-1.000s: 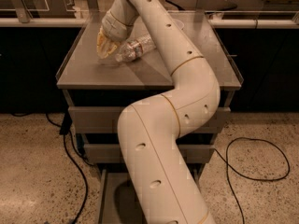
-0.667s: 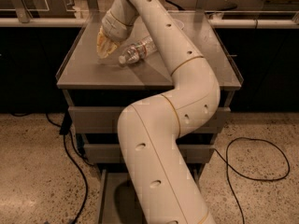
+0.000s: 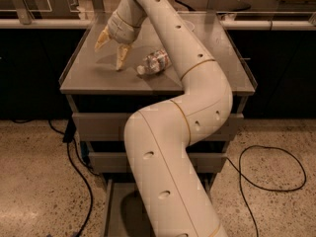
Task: Place water bottle into bottom drawer
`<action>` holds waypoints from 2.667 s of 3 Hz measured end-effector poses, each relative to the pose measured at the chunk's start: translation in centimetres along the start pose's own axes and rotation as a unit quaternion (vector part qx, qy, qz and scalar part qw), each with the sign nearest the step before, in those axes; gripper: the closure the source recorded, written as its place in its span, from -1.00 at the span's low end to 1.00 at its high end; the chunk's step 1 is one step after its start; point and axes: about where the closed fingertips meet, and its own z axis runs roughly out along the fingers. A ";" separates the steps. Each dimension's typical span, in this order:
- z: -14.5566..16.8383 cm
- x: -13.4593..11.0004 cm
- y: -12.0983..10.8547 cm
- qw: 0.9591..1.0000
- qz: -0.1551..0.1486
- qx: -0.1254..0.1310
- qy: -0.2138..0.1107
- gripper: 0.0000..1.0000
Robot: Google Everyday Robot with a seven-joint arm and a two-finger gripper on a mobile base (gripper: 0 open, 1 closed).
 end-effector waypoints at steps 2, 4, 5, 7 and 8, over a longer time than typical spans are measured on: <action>0.0 0.0 0.0 1.000 0.000 0.000 0.000 -1.00; -0.7 -1.0 -1.0 1.000 -0.013 -0.010 0.007 -1.00; -3.8 -2.3 -2.2 0.999 -0.026 -0.020 0.034 -1.00; -10.1 -2.7 -2.2 0.994 -0.024 -0.036 0.100 -1.00; -13.4 -1.8 -0.7 0.991 0.003 -0.037 0.132 -1.00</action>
Offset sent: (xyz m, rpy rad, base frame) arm 0.0000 0.0000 0.0000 0.0000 0.0000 0.0000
